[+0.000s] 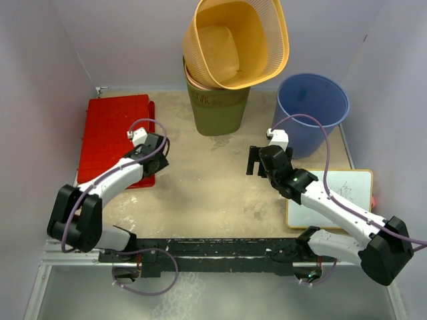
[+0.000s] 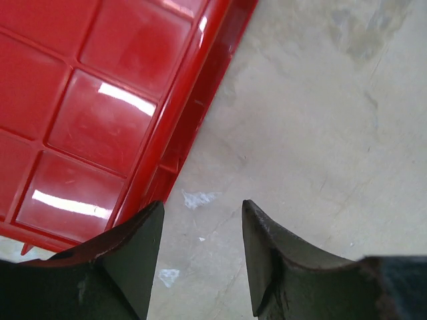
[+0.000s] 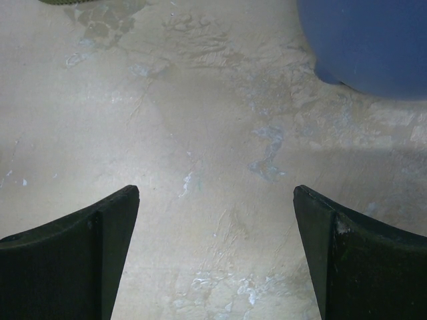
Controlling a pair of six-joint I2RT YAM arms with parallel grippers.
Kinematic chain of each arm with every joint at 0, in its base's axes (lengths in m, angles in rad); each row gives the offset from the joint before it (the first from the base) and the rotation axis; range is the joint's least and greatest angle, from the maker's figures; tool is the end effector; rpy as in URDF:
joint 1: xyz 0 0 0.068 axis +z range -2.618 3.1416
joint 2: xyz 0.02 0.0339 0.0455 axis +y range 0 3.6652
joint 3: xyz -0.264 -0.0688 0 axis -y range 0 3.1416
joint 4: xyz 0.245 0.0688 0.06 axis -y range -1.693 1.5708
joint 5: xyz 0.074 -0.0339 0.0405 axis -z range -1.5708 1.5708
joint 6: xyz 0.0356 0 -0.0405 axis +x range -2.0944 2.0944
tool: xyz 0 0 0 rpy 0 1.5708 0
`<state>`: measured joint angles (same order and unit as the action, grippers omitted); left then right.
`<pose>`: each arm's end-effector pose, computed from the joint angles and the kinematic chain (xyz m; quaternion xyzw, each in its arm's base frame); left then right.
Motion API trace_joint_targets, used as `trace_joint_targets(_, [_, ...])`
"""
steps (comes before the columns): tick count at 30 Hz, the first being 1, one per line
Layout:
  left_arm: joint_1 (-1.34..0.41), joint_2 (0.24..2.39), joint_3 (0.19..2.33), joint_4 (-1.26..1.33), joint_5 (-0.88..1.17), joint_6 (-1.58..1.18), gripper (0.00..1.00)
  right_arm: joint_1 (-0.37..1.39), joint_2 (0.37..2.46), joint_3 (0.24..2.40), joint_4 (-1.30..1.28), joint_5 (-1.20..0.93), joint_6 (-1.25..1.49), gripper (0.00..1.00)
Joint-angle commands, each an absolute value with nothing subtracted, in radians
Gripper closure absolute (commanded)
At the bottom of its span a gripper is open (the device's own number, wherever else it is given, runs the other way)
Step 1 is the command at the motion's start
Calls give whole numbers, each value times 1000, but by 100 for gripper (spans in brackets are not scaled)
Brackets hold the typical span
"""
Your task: Turn the large container upside down
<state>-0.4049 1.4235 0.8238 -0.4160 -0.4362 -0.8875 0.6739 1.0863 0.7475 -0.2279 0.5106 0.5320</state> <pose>0.2572 -0.0939 0.1956 -0.2819 0.8976 0.0051 0.3389 0.1958 0.1341 0.2659 0.0611 0.8547 0.0817 0.5091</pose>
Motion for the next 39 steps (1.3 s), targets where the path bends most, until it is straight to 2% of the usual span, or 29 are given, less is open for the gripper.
trace_joint_targets(1, [-363, 1339, 835, -463, -492, -879, 52, 673, 1099, 764, -205, 524, 537, 0])
trace_joint_targets(10, [-347, 1330, 842, -470, -428, -836, 52, 673, 1083, 772, -214, 536, 526, 0])
trace_joint_targets(15, [-359, 1259, 835, -574, -400, -865, 53, 673, 1078, 768, -230, 541, 537, 0])
trace_joint_targets(20, [-391, 1155, 789, -661, -450, -946, 53, 672, 1092, 761, -206, 524, 545, 0])
trace_joint_targets(26, [-370, 1158, 761, -779, -578, -1082, 53, 672, 1130, 791, -201, 502, 544, 0])
trace_joint_targets(32, [-211, 1114, 721, -780, -586, -1087, 52, 673, 1112, 792, -208, 513, 526, 0])
trace_joint_targets(35, [-38, 1093, 697, -697, -481, -991, 52, 673, 1093, 783, -210, 518, 522, 0])
trace_joint_targets(39, [90, 1091, 695, -634, -376, -932, 53, 673, 1080, 777, -219, 523, 522, 0])
